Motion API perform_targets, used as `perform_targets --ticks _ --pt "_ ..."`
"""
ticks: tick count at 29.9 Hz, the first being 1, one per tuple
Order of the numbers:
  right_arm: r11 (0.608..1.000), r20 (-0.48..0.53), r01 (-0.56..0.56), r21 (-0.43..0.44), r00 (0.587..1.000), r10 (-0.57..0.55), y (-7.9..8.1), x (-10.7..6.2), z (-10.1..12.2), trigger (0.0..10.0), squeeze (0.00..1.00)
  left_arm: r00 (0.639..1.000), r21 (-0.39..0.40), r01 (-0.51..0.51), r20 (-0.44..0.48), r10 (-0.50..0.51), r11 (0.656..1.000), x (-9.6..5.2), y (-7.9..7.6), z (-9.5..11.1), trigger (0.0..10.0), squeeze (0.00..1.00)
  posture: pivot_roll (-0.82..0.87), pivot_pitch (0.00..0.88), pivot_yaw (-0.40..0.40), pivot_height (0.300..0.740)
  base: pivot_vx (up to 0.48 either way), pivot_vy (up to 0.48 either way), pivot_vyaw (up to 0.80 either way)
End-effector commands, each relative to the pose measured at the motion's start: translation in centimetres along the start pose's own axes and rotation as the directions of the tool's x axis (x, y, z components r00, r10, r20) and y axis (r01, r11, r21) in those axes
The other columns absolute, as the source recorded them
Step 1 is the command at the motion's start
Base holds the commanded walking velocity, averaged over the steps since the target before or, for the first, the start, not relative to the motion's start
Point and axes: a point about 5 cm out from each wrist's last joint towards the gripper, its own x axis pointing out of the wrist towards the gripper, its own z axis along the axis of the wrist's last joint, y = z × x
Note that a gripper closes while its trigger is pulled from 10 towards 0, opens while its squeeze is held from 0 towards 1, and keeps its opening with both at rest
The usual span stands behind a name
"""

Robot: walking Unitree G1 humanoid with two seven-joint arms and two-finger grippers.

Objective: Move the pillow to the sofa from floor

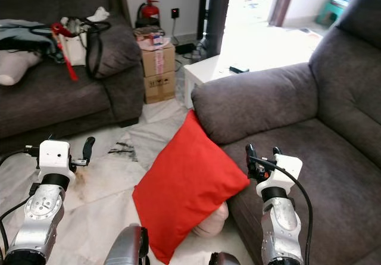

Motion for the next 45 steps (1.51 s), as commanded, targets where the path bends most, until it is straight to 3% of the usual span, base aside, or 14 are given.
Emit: perform_targets --ticks 1,6,13,22,45 --pt "1.0 -0.004 -0.012 -0.009 1.0 0.012 0.06 0.08 0.15 10.0 0.0 1.0 0.0 -0.002 0.009 0.002 1.0 0.12 0.21 0.3 10.0 0.0 0.05 0.067 -0.009 0.637 0.0 0.0 0.0" --pt "0.999 -0.011 -0.032 -0.003 0.999 0.032 0.28 0.19 0.17 10.0 0.0 1.0 -0.003 0.001 0.007 -0.001 1.0 0.13 0.19 0.32 10.0 0.0 0.05 0.076 -0.009 0.637 0.0 0.0 0.0" --pt "0.999 -0.006 -0.052 -0.017 0.999 0.052 0.79 0.1 0.16 10.0 0.0 1.0 -0.01 0.006 0.008 -0.006 1.0 0.12 -0.12 0.39 10.0 0.0 0.05 0.094 -0.009 0.592 0.0 0.0 0.0" --pt "0.999 -0.02 -0.04 -0.023 0.999 0.04 0.39 -0.04 0.04 10.0 0.0 1.0 -0.019 -0.029 -0.012 0.028 0.999 0.05 0.67 0.08 10.0 0.0 0.05 0.104 -0.013 0.592 0.0 0.0 0.0" --pt "0.998 -0.024 -0.054 -0.031 0.998 0.053 0.44 0.27 0.23 10.0 0.0 0.999 -0.049 -0.038 -0.04 0.036 0.998 0.0 0.78 -0.25 10.0 0.0 0.05 0.105 -0.02 0.592 0.0 0.0 0.0"
